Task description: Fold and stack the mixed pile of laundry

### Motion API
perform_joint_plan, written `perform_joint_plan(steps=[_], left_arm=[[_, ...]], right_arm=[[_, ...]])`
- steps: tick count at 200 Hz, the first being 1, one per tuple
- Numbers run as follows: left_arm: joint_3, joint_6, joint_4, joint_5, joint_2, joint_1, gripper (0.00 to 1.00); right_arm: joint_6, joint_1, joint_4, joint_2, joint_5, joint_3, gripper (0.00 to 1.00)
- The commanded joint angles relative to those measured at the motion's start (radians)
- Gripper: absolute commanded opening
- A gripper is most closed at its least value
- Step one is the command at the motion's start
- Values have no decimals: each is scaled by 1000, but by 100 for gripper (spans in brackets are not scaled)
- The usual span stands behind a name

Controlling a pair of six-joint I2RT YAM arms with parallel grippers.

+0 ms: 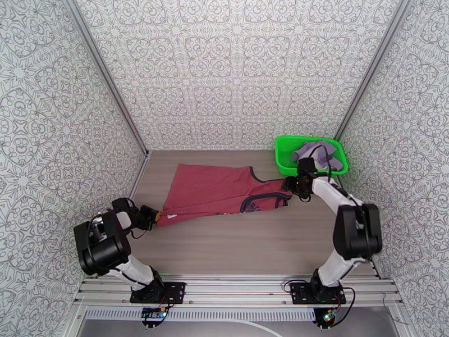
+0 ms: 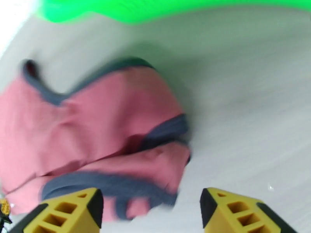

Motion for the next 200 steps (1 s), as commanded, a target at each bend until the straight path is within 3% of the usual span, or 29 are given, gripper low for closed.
perform_joint_plan(steps=[1, 44, 57, 77, 127, 200], left_arm=[[6, 3, 3, -25, 32, -19, 0], [19, 6, -8, -19, 24, -30, 0], [18, 6, -10, -17, 20, -30, 0], [21, 8, -16, -15, 15, -32, 0], [34, 17, -36, -16, 6, -32, 0], [52, 20, -58, -12, -1, -33, 0]], right_arm=[[-89, 114, -48, -99, -12, -10, 74], [-417, 405, -80, -83, 47, 17, 67], [-512, 468, -74, -53, 68, 26, 61], [-633, 537, 15, -34, 86, -14, 61], [-812, 628, 12, 87, 90, 34, 62], [-878, 678, -17, 287, 224, 152, 58]])
